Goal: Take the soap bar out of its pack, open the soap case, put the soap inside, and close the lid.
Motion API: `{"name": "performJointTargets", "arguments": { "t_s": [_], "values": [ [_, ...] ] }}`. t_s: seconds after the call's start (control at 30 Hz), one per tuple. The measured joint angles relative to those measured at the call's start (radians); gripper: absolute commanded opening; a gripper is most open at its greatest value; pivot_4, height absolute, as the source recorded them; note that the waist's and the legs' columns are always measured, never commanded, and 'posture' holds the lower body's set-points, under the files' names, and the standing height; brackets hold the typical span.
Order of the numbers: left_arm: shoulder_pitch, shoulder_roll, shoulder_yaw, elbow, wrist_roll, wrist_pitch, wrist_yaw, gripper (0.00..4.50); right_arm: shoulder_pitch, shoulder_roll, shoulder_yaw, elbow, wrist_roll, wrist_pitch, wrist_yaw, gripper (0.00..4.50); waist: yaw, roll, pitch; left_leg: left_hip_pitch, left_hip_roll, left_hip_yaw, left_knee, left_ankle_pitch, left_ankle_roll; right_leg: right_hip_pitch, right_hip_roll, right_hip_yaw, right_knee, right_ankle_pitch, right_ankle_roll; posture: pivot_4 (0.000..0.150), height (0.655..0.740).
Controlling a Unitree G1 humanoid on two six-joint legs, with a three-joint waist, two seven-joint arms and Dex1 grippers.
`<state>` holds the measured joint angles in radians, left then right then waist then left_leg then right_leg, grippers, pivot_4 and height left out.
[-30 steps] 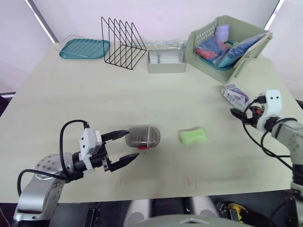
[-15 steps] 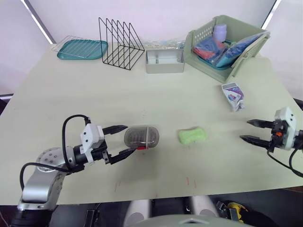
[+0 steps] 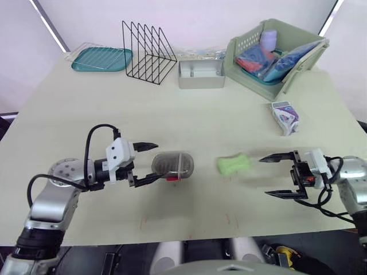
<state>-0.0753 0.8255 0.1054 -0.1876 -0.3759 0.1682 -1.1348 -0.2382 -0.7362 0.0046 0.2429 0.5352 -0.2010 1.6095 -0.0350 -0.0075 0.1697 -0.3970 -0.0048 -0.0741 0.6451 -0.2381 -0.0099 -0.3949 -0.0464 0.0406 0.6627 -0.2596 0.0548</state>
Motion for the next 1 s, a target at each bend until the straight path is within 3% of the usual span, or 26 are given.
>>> {"name": "performJointTargets", "arguments": {
  "t_s": [0.3, 1.0],
  "values": [
    [-0.035, 0.057, -0.075, 0.049, 0.03, 0.033, -0.075, 4.5, -0.028, 0.052, -0.004, 0.019, -0.027, -0.002, -0.012, 4.46, 0.002, 0.0, 0.0, 0.0, 0.0, 0.0, 0.0, 0.0, 0.0, 0.0, 0.0, 0.0, 0.0, 0.0, 0.0, 0.15, 0.74],
    [-0.154, 0.044, -0.196, 0.176, 0.107, -0.041, -0.171, 4.5, -0.001, 0.055, -0.012, 0.019, -0.052, -0.002, -0.037, 4.46, 0.0, 0.0, 0.0, 0.0, -0.001, 0.0, 0.001, 0.0, 0.0, 0.0, 0.0, 0.0, 0.001, 0.0, 0.0, 0.15, 0.74]
  ]
}}
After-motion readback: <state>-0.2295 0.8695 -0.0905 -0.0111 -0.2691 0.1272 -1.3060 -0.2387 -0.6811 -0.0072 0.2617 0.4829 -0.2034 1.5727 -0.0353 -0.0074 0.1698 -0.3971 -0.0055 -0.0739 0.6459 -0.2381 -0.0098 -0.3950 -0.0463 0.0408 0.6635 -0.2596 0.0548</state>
